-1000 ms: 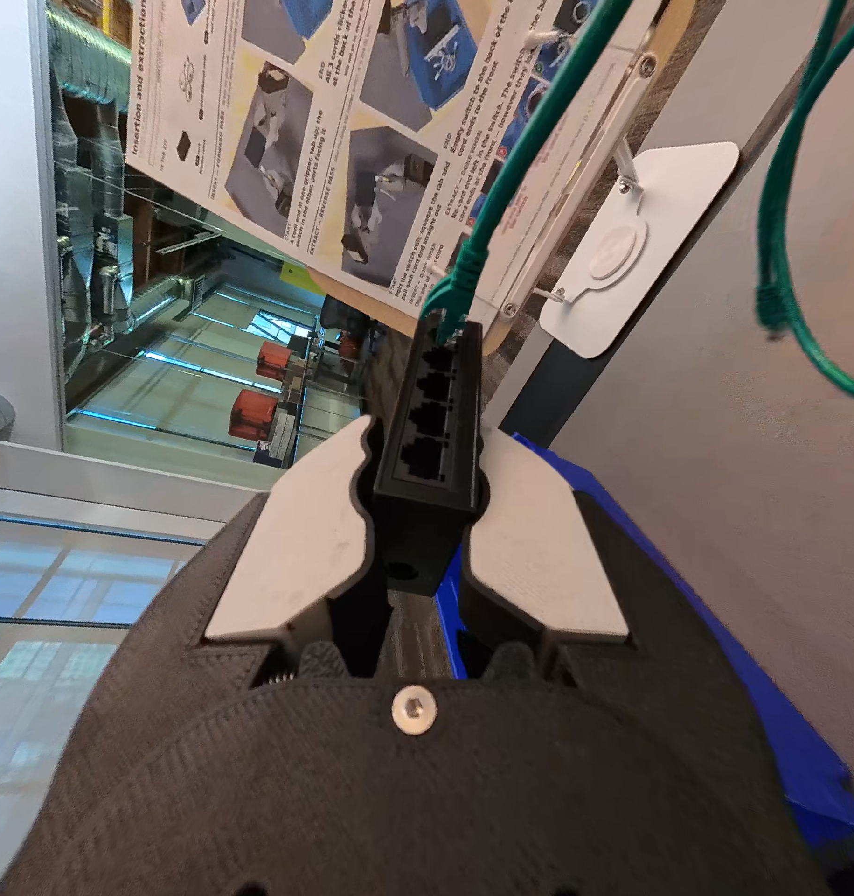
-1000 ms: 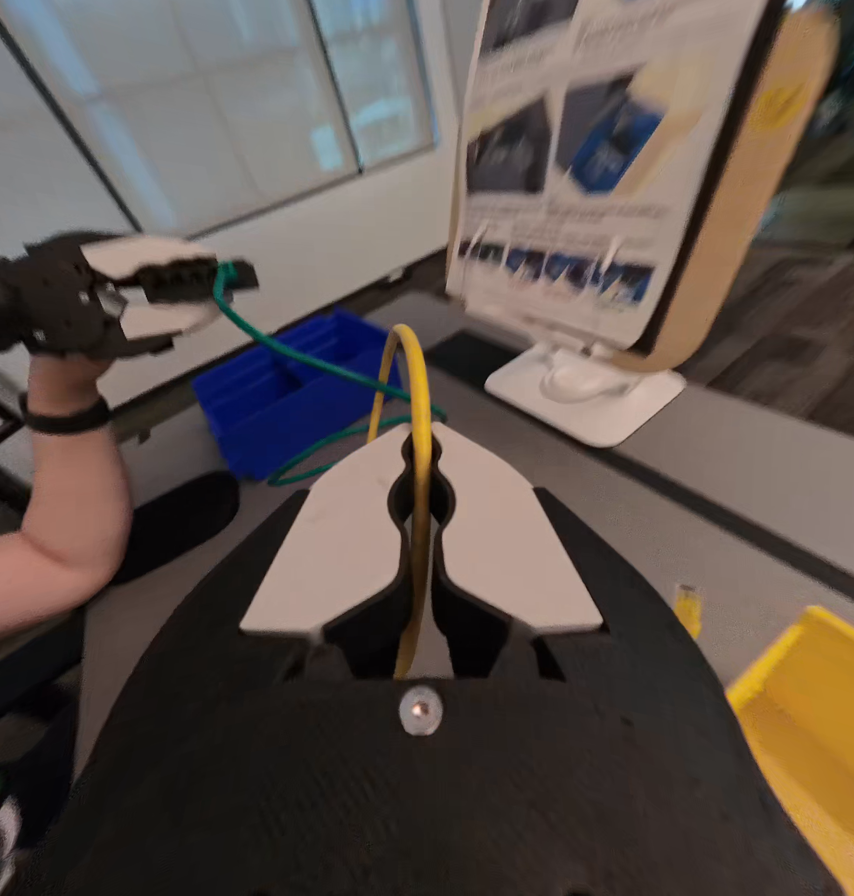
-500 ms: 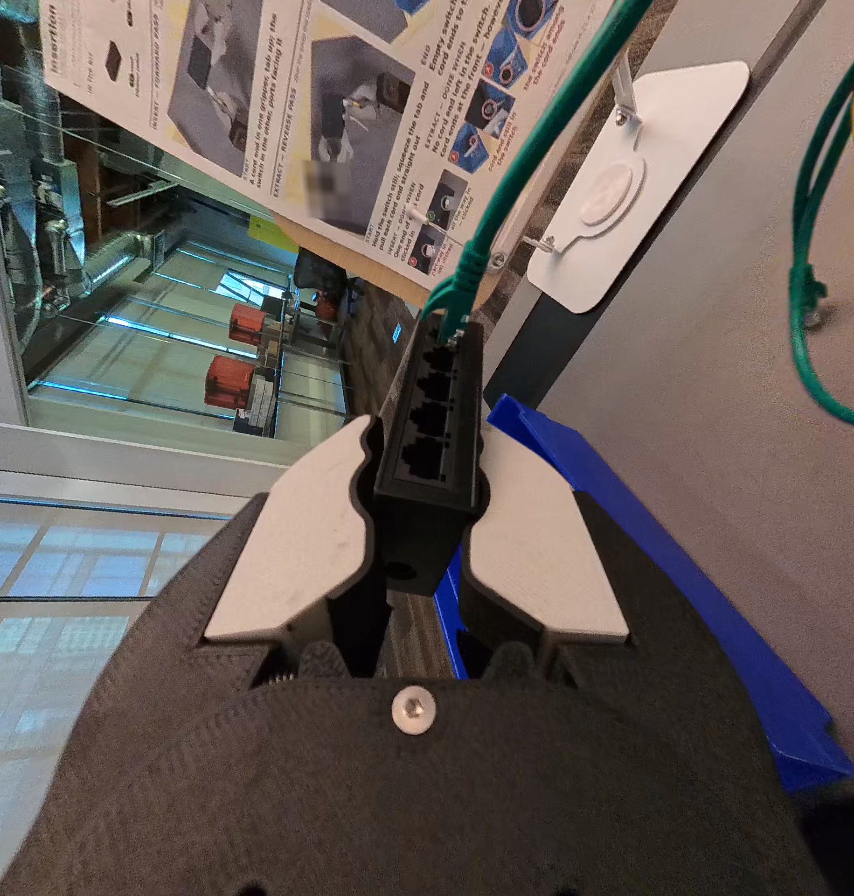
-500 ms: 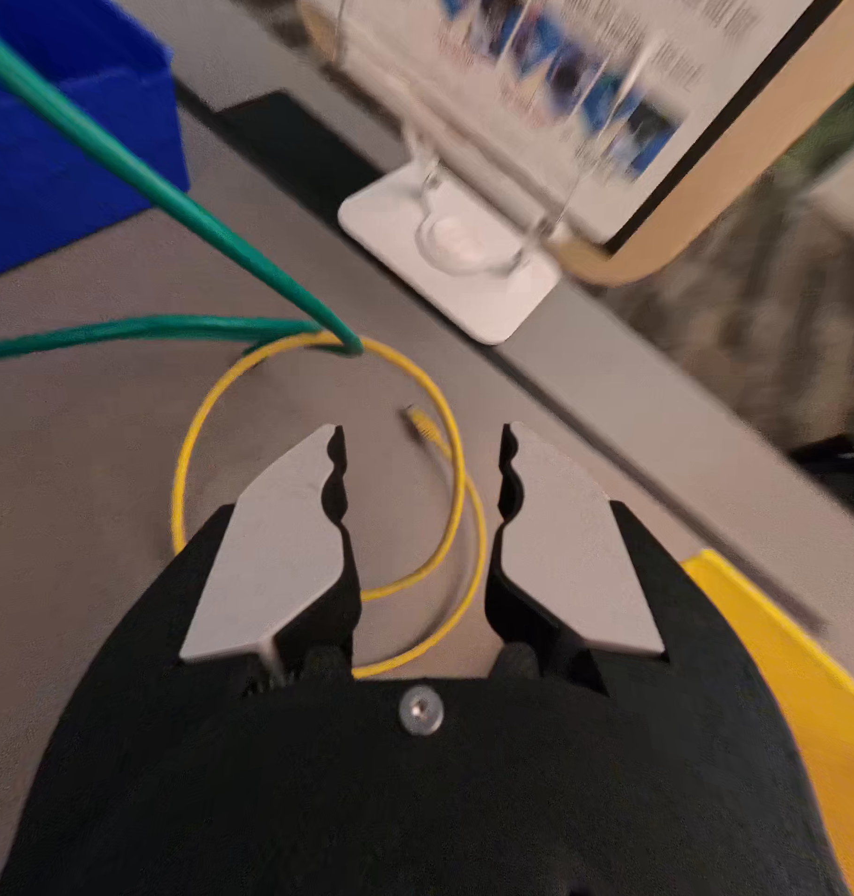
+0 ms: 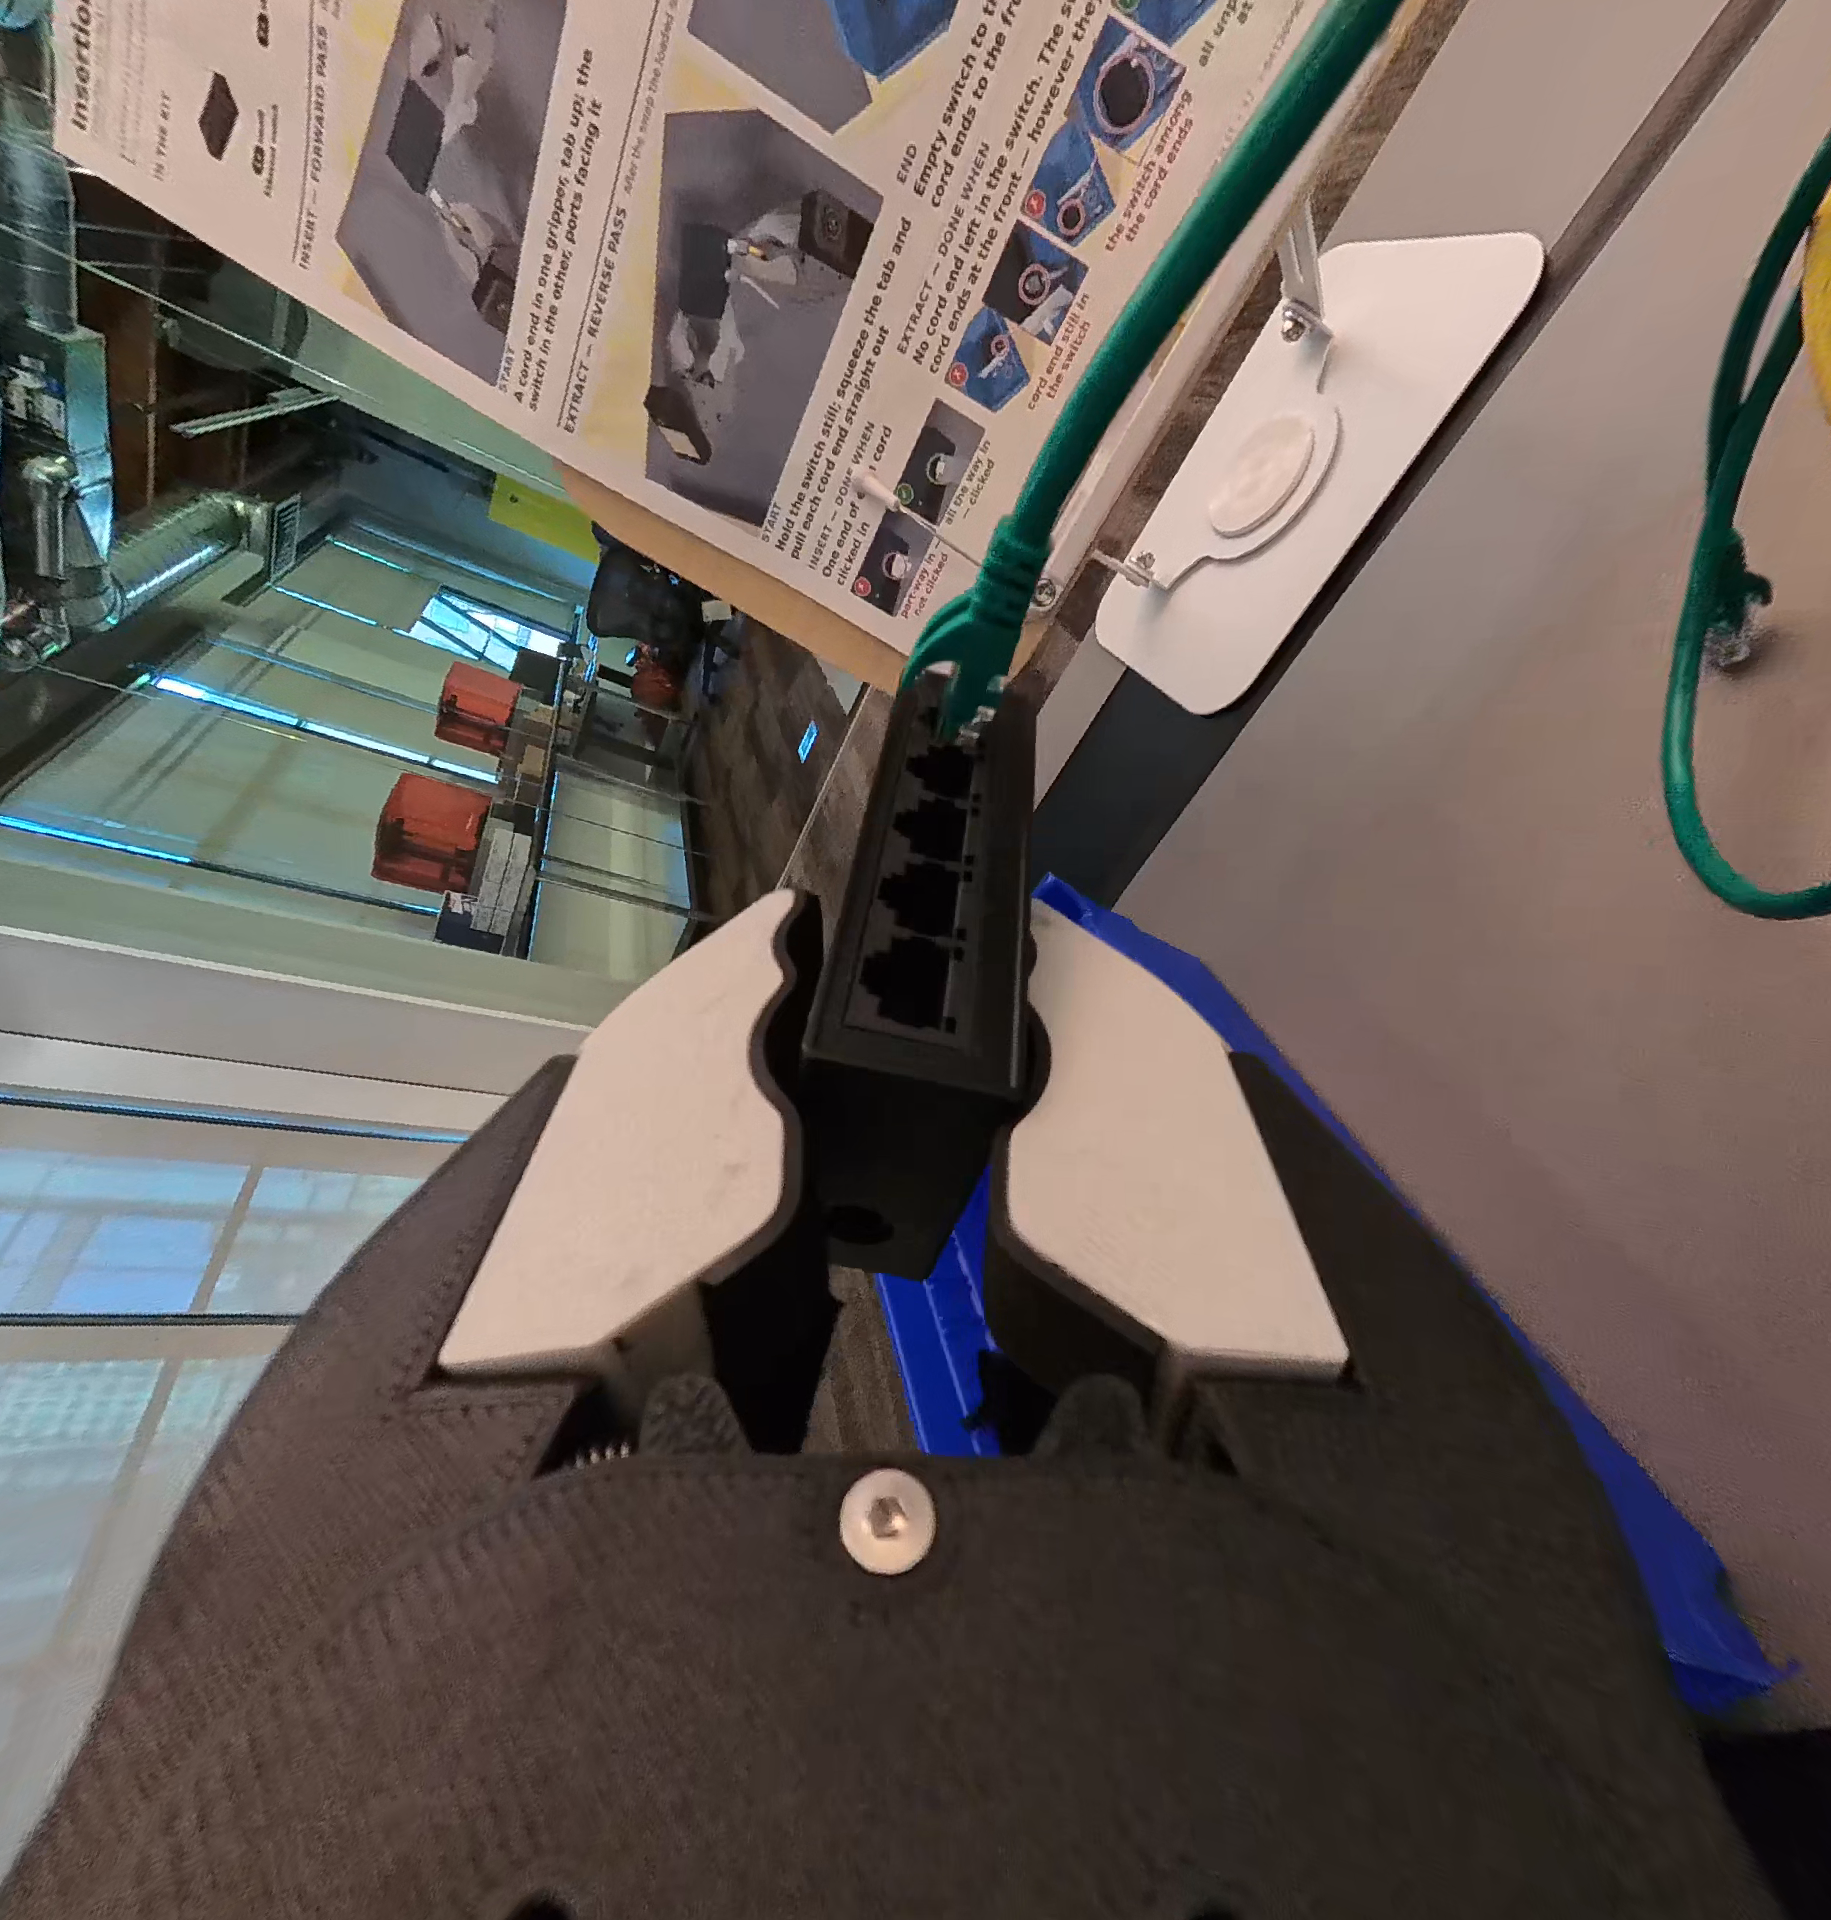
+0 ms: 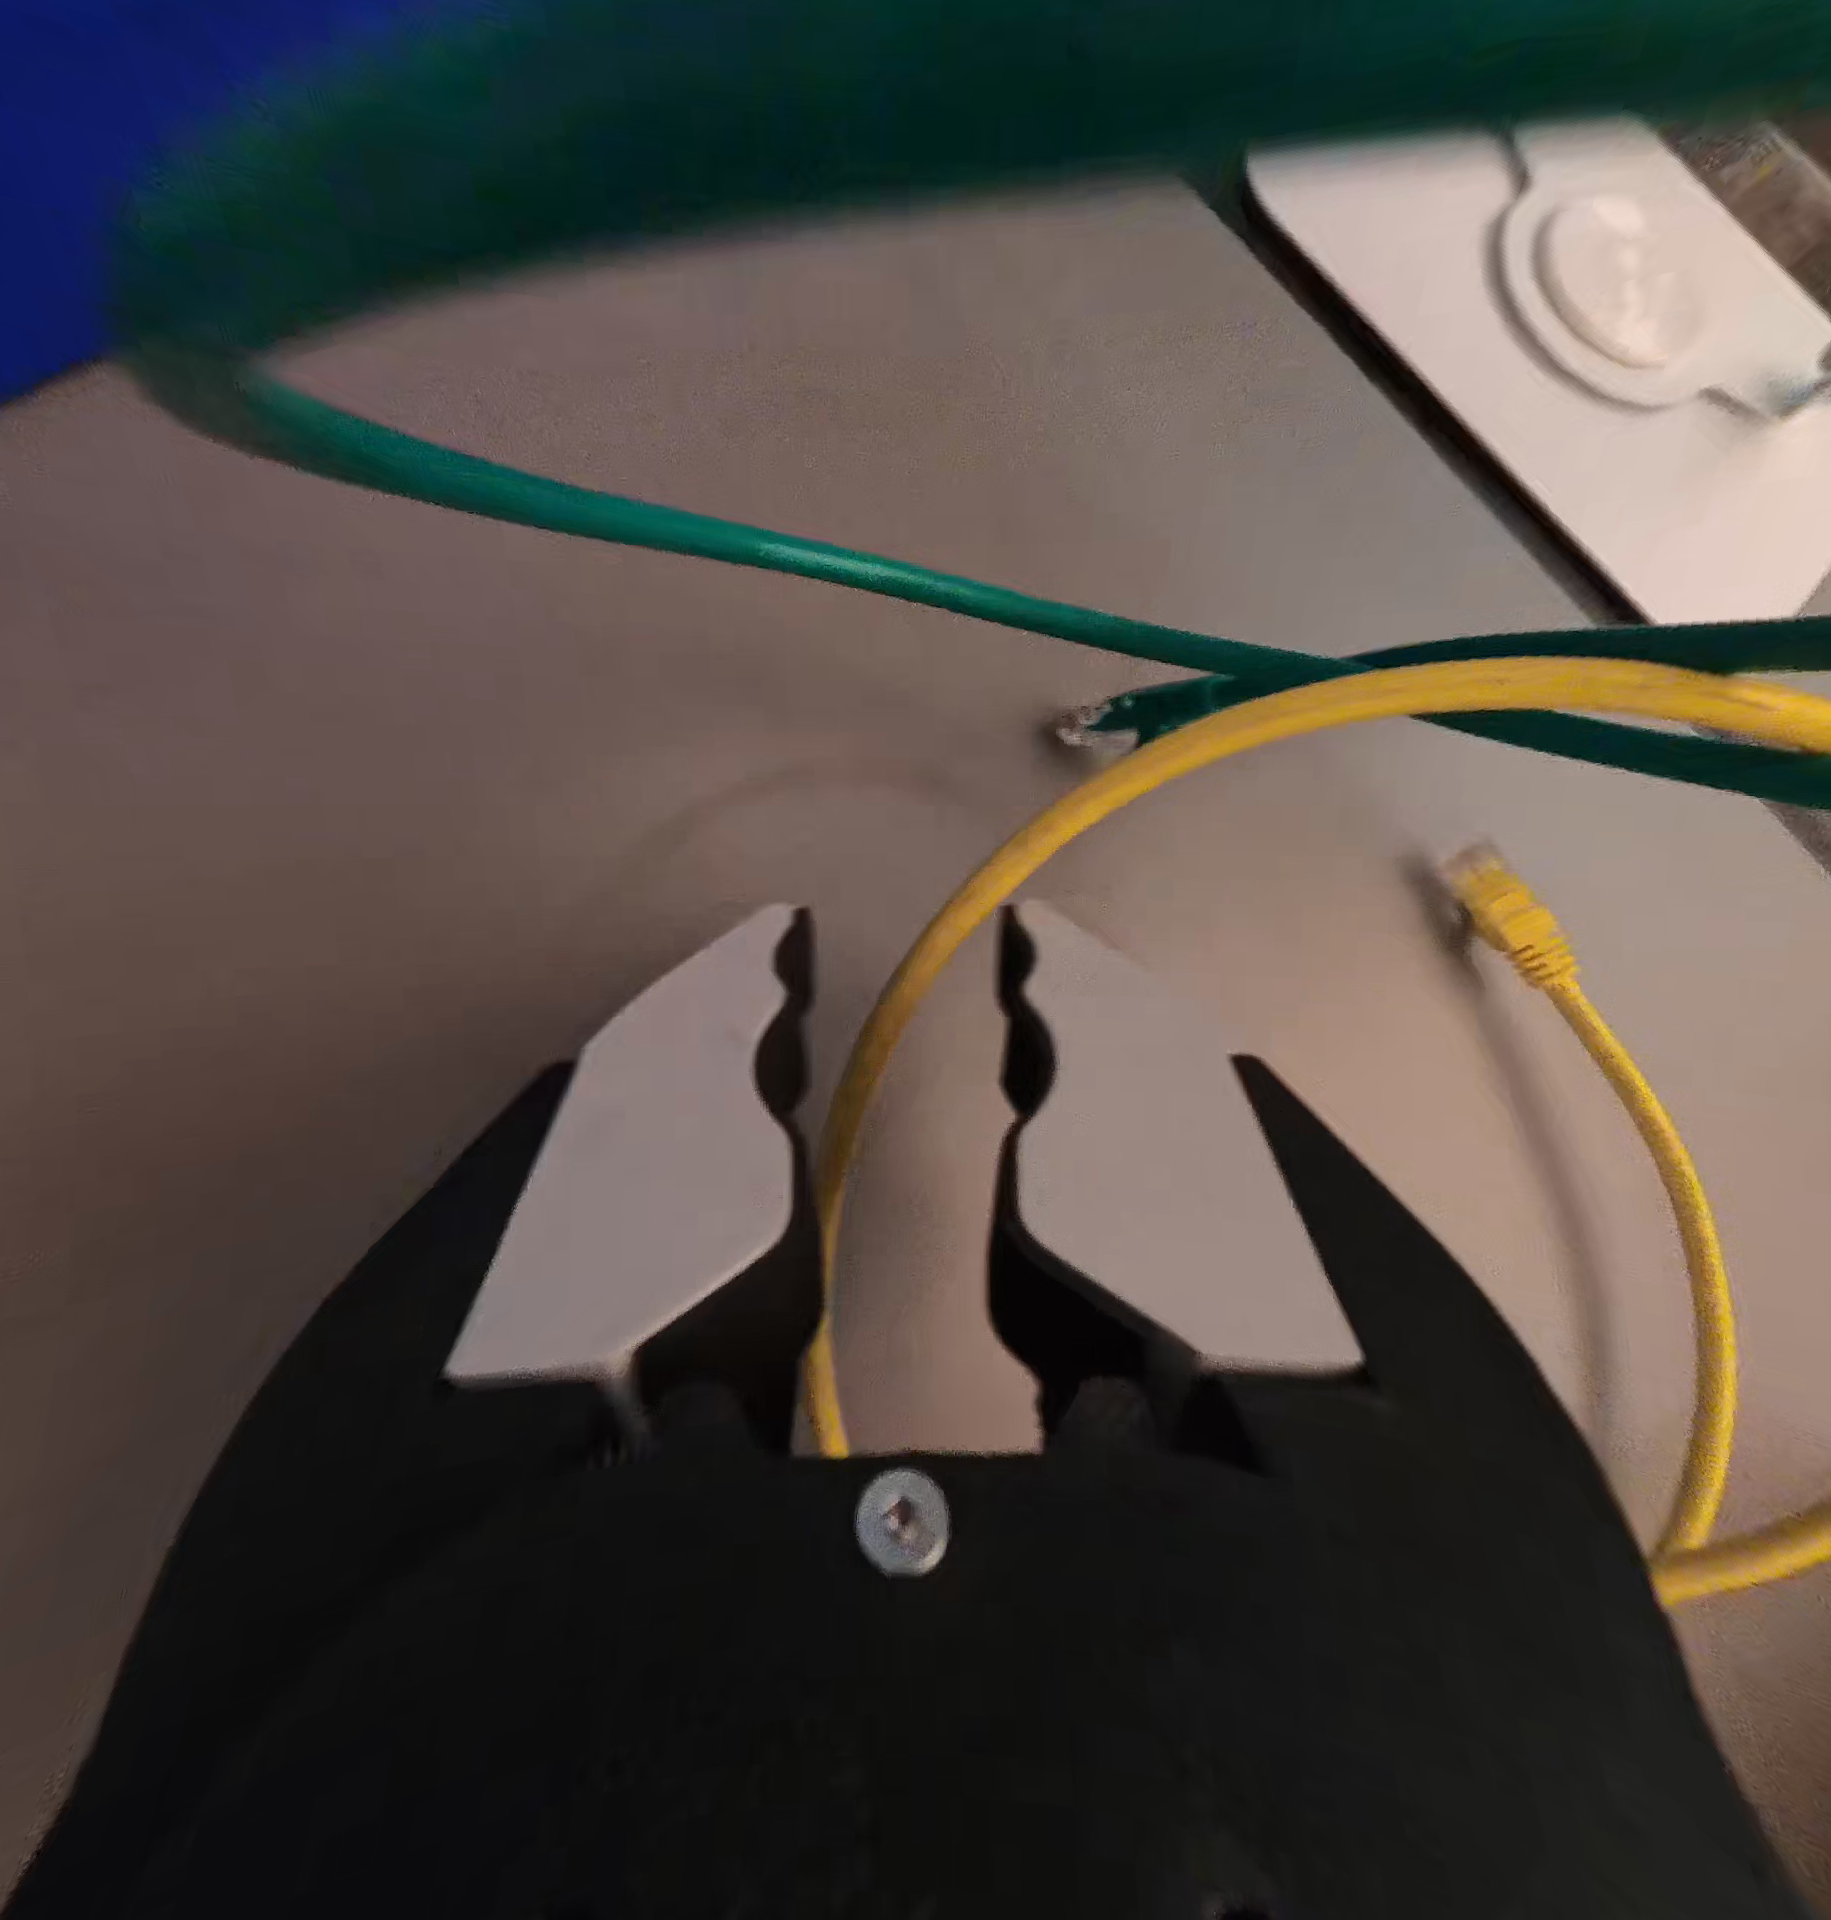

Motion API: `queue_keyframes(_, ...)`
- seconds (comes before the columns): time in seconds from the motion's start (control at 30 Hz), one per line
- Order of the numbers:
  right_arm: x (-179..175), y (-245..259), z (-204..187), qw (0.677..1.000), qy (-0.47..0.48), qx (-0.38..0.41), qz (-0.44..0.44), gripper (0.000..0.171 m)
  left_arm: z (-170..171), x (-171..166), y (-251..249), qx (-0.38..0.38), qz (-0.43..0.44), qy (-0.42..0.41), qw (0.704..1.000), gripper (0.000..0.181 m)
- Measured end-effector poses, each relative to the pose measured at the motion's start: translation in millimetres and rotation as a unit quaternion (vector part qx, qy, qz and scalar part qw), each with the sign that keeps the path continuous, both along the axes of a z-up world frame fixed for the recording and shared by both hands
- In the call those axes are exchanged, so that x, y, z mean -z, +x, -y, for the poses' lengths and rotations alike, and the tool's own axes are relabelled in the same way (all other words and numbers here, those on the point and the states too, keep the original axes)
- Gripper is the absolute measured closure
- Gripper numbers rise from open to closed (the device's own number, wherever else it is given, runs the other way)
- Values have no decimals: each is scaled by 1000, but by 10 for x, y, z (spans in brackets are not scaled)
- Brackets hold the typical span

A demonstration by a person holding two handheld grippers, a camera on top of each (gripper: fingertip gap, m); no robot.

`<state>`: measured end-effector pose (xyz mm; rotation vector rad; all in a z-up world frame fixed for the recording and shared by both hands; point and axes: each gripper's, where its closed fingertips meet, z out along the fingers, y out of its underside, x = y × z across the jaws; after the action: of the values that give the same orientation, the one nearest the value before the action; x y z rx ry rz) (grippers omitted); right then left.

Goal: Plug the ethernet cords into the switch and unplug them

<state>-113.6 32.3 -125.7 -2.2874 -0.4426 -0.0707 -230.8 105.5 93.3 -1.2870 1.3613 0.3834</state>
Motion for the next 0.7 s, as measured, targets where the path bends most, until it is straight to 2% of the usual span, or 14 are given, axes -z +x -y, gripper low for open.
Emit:
queue_keyframes(0.07,-1,-35,27,1000,-1,-21,-11,145,-16,32,15,3,0,-7,1000,149)
queue_keyframes(0.13,-321,-233,170,995,43,-76,-41,163,-50,115,36,3,-3,-27,1000,149)
queue_keyframes(0.2,-727,-268,362,992,80,-97,-6,166,-117,236,44,-8,-13,-51,999,149)
queue_keyframes(0.27,-1043,-323,586,984,78,-153,46,168,-180,351,57,-18,-25,-67,997,149)
queue_keyframes(0.43,-2006,-9,846,972,116,-112,171,170,-206,568,133,-14,-36,-114,993,149)
queue_keyframes(0.57,-2864,15,1090,953,188,-101,215,170,-216,717,107,-20,-44,-164,985,149)
queue_keyframes(0.7,-3662,-11,1312,938,258,-84,216,170,-217,822,161,-9,-53,-177,983,150)
